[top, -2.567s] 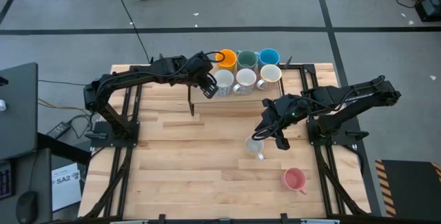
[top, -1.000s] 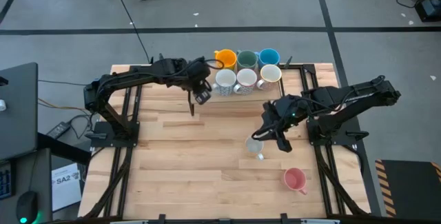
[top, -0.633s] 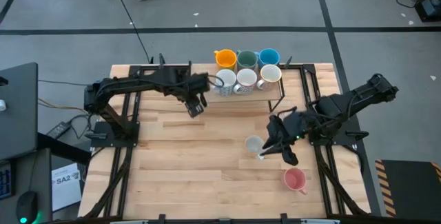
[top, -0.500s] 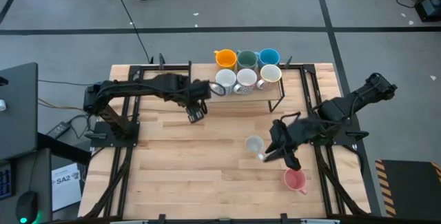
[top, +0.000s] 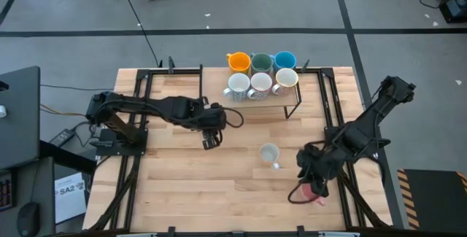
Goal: Place coffee mugs
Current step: Put the pink mug on the shelf
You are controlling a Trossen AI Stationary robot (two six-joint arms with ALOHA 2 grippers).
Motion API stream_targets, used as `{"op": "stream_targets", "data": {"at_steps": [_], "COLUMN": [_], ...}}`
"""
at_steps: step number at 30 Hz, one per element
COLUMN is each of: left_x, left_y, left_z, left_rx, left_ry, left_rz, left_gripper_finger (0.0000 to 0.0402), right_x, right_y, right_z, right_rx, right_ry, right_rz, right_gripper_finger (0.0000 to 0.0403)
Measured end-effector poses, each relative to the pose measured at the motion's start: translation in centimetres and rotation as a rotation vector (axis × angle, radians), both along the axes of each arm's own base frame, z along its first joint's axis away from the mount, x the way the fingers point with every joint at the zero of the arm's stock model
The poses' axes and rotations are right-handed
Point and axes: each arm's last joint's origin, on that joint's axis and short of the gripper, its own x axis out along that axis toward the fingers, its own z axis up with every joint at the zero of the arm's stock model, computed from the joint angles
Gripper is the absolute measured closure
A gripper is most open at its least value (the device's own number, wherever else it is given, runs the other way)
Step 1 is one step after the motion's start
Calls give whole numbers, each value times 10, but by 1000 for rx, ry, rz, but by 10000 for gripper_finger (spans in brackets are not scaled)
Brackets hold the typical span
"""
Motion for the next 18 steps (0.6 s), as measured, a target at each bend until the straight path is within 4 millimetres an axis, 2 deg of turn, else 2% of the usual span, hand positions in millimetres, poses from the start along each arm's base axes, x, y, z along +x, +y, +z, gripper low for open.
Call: {"op": "stream_targets", "data": {"at_steps": [4, 9, 18], "left_x": [3, 4, 4], "left_y": [-8, -12, -11], "left_z": [2, 2, 2], "left_rx": [-4, -7, -7], "left_ry": [-42, -59, -60], "left_rz": [-24, -34, -32], "left_gripper_finger": [248, 248, 248], "right_x": [-8, -13, -21], "right_y": [2, 0, -6], "right_z": [-24, -45, -69], "right_rx": [-56, -89, -123], "right_ry": [55, 117, 200], "right_rz": [50, 84, 103], "right_gripper_finger": [302, 302, 302]}}
